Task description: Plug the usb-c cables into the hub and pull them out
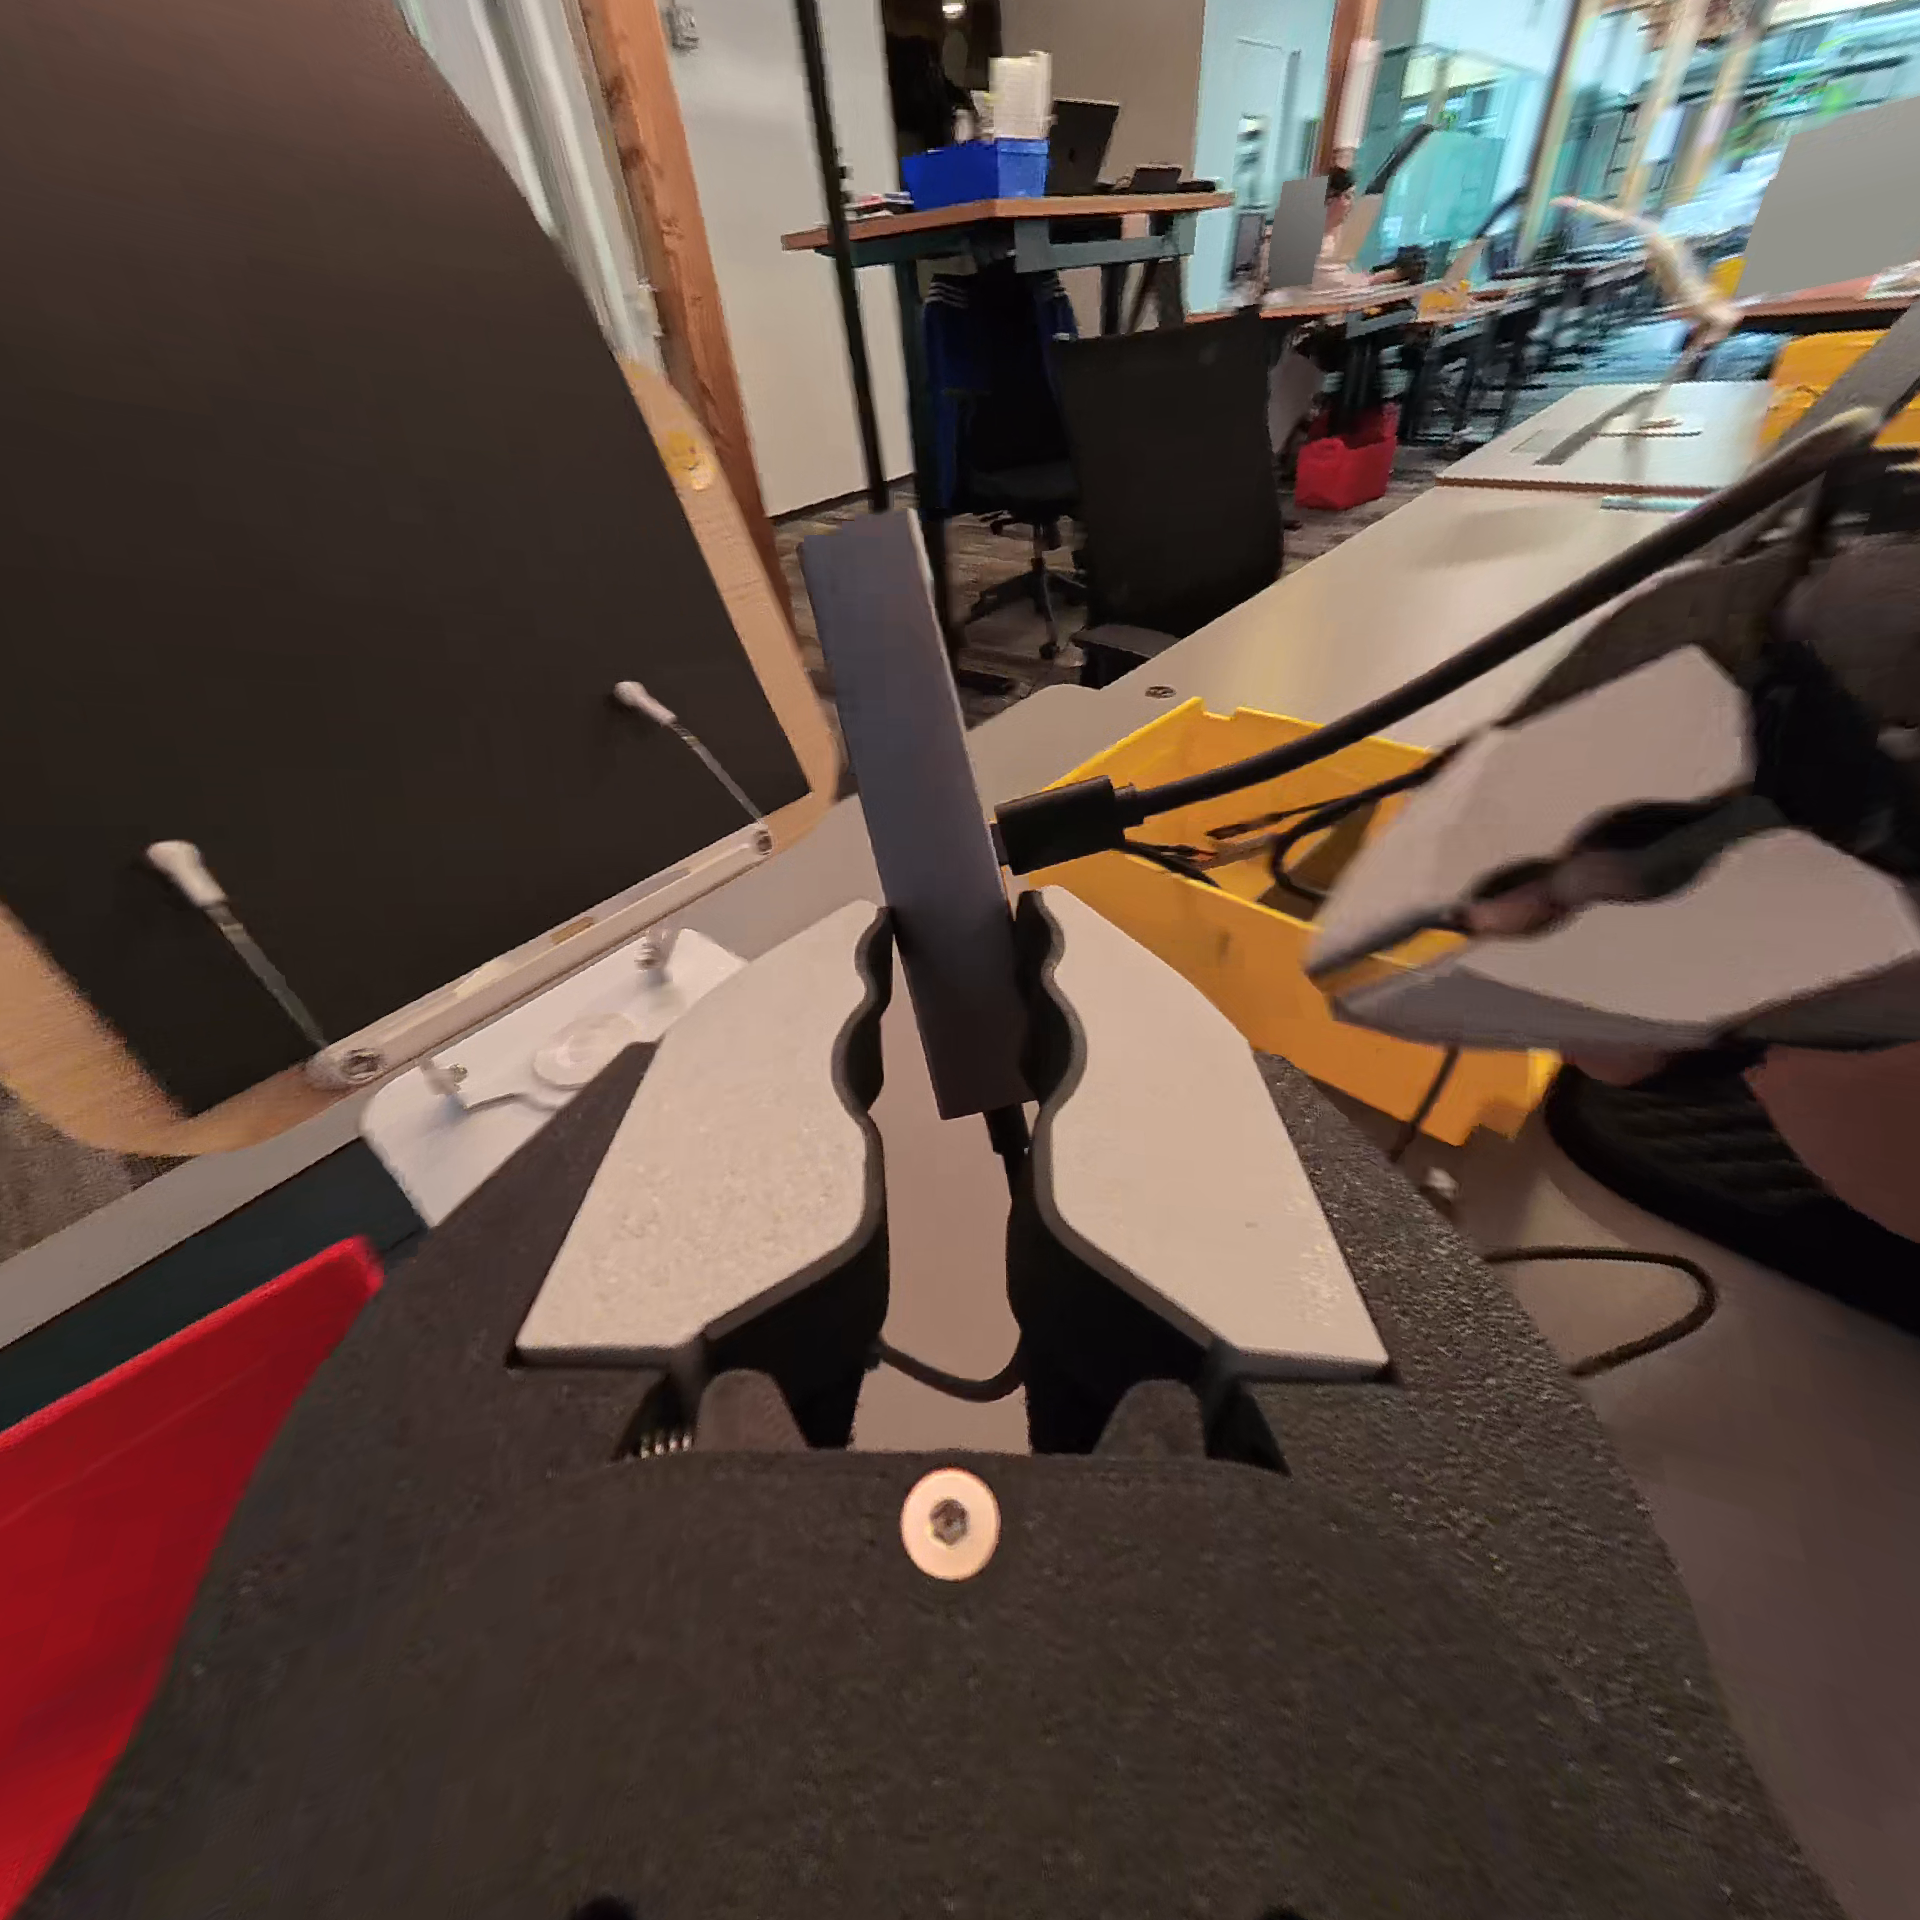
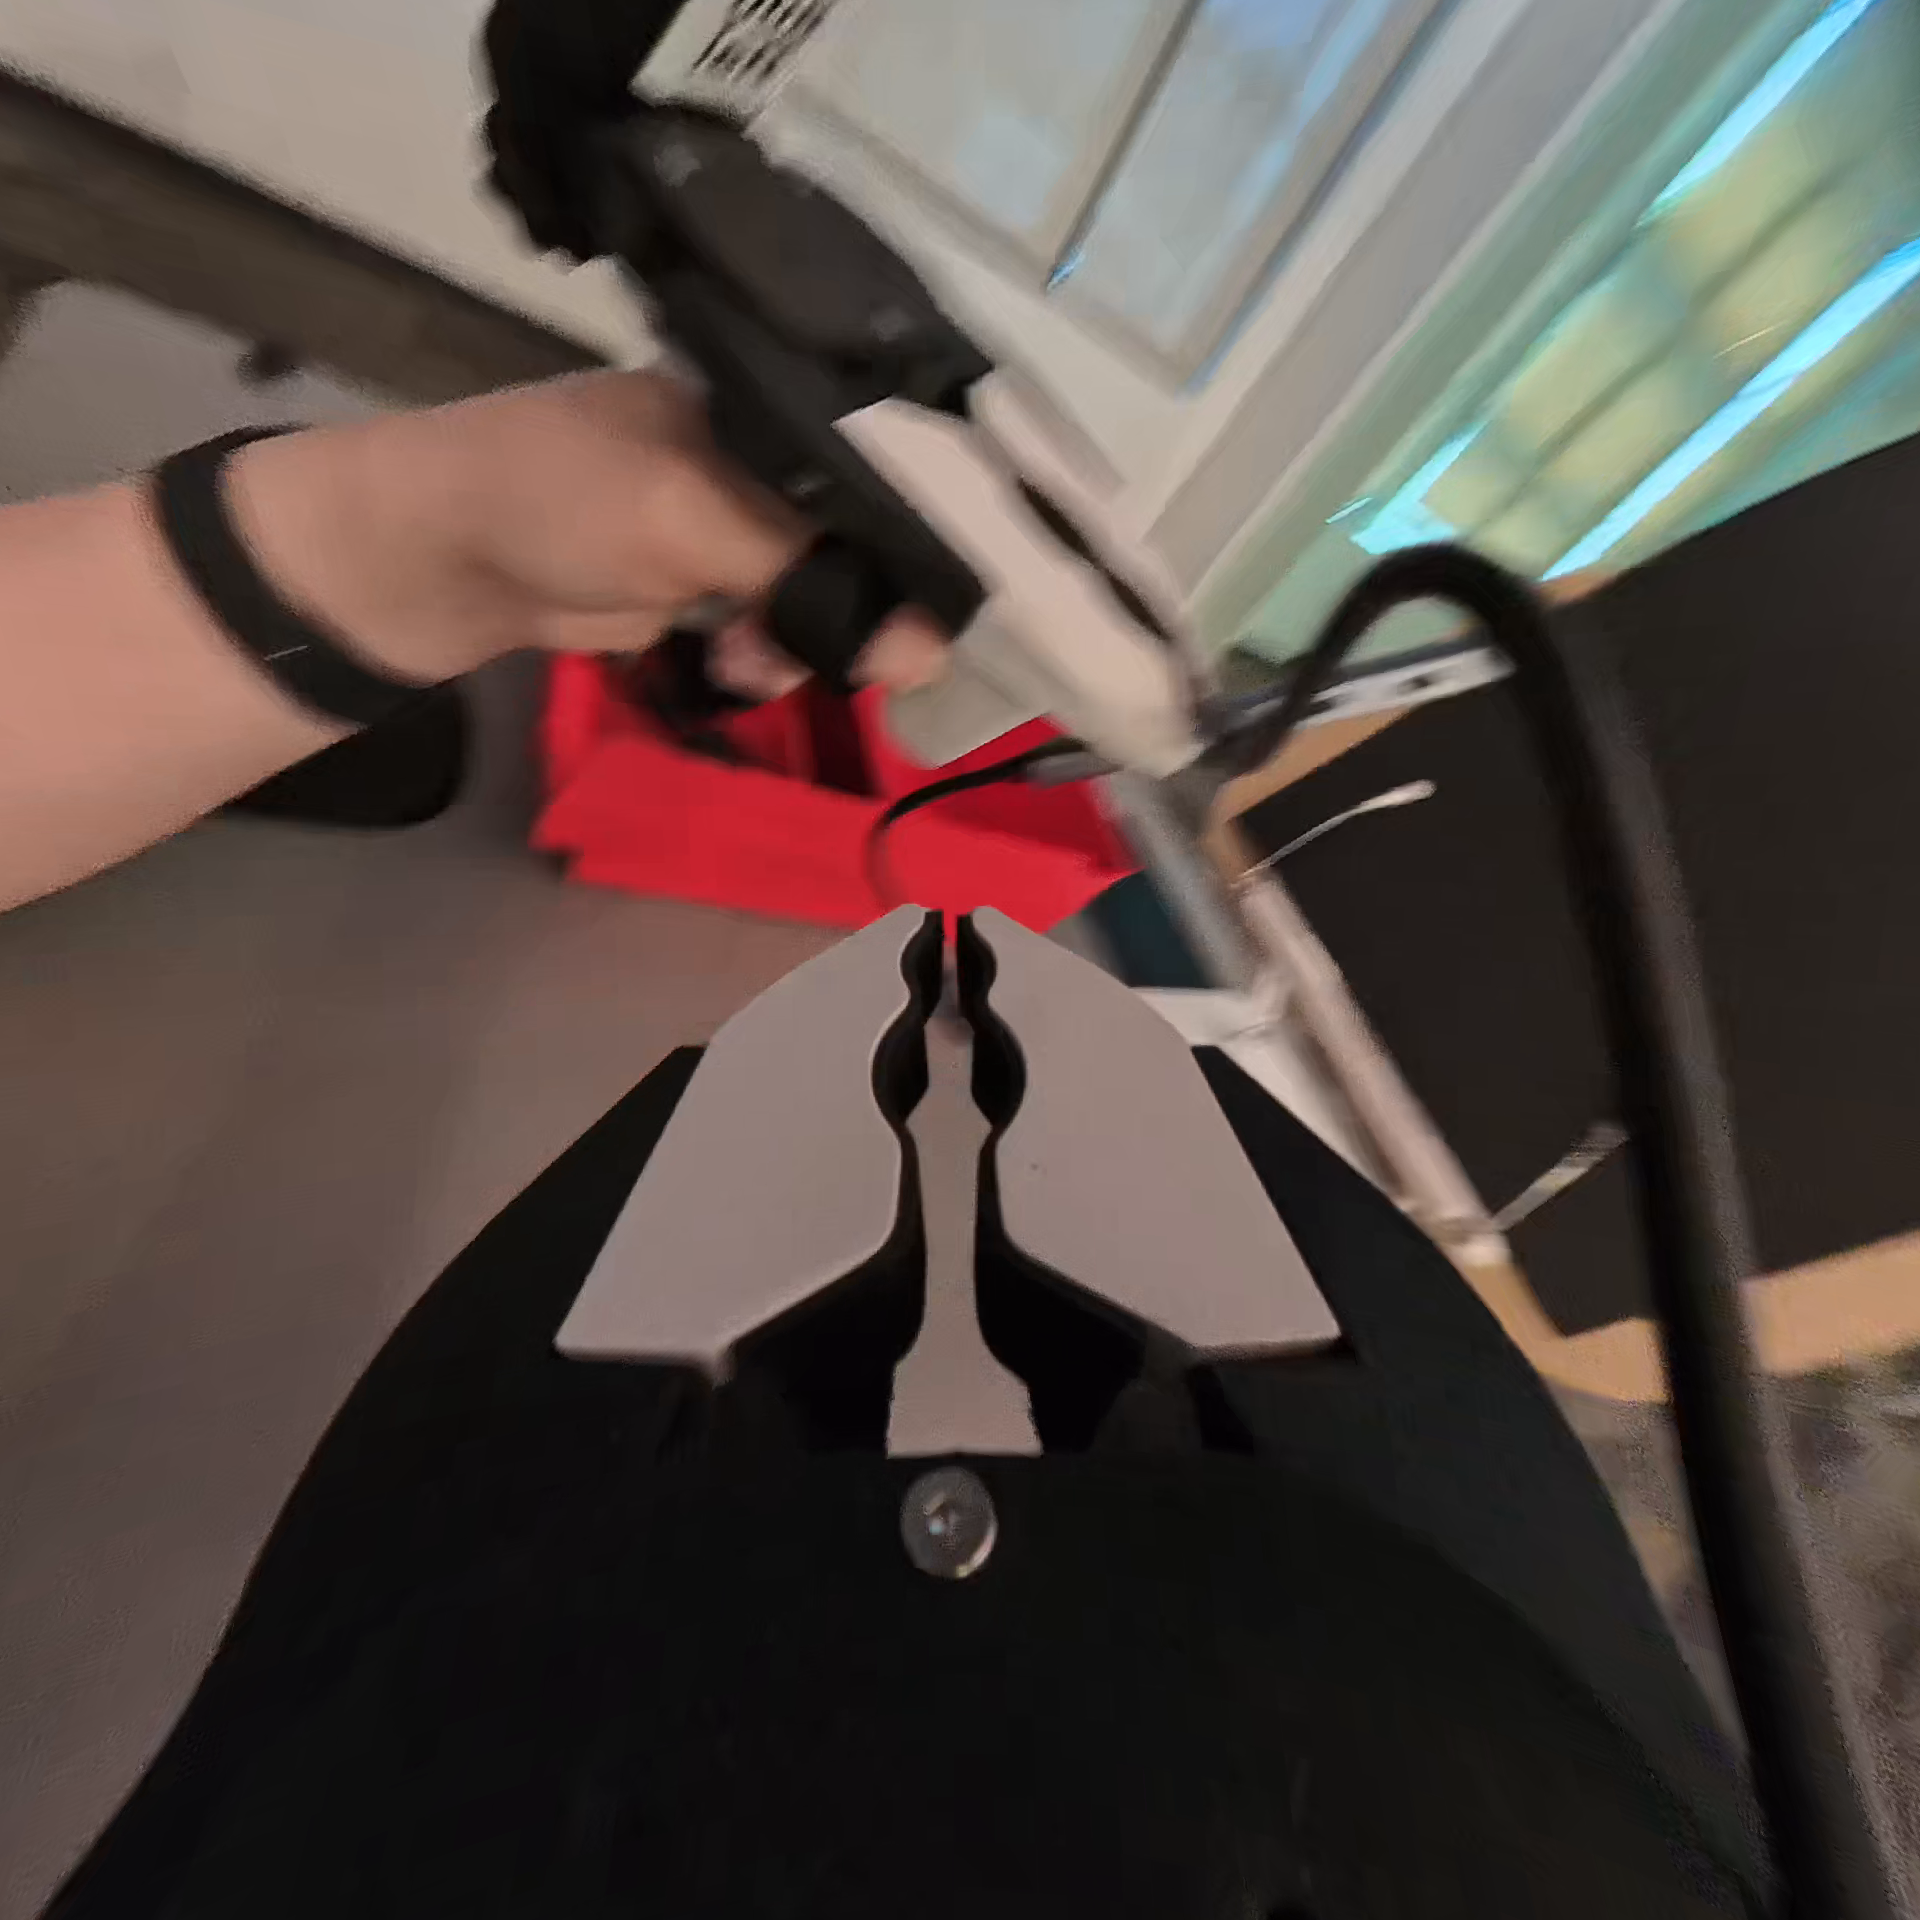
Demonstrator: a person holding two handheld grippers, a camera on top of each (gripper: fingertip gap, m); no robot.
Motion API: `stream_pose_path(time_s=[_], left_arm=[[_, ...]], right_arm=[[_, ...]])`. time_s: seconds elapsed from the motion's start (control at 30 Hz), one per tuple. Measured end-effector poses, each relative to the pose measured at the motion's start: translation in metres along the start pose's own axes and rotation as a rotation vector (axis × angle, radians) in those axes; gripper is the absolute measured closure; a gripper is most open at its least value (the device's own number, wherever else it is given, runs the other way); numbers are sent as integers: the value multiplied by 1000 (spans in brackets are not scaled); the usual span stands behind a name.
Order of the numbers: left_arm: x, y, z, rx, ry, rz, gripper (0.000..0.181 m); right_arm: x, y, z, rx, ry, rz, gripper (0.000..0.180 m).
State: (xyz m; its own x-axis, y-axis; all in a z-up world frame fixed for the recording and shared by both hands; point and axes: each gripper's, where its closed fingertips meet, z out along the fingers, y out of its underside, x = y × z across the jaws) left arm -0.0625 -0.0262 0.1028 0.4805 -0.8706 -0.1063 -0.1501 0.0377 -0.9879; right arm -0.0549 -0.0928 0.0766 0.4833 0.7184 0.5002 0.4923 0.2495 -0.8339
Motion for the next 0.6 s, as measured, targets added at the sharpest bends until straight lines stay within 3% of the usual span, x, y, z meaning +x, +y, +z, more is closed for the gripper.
stream_pose_path(time_s=[0.07, 0.13, 0.3, 0.37, 0.5, 0.6], left_arm=[[-10, -1, -4, -8, -81, 60, 158], [-9, -6, -8, 12, -114, 145, 158], [-9, -5, -8, -38, -221, 366, 159], [-4, -1, -3, -49, -208, 400, 159], [18, 3, 7, -60, -144, 530, 159], [36, 5, 11, -73, -110, 649, 159]], right_arm=[[-30, 1, -9, -95, -199, 58, 177], [-46, -16, -28, -71, -304, 101, 177], [-46, -82, -98, 252, -404, 197, 178], [-29, -93, -116, 340, -327, 201, 178], [43, -58, -103, 260, 94, 74, 171], [60, -25, -80, 193, 110, -59, 156]])
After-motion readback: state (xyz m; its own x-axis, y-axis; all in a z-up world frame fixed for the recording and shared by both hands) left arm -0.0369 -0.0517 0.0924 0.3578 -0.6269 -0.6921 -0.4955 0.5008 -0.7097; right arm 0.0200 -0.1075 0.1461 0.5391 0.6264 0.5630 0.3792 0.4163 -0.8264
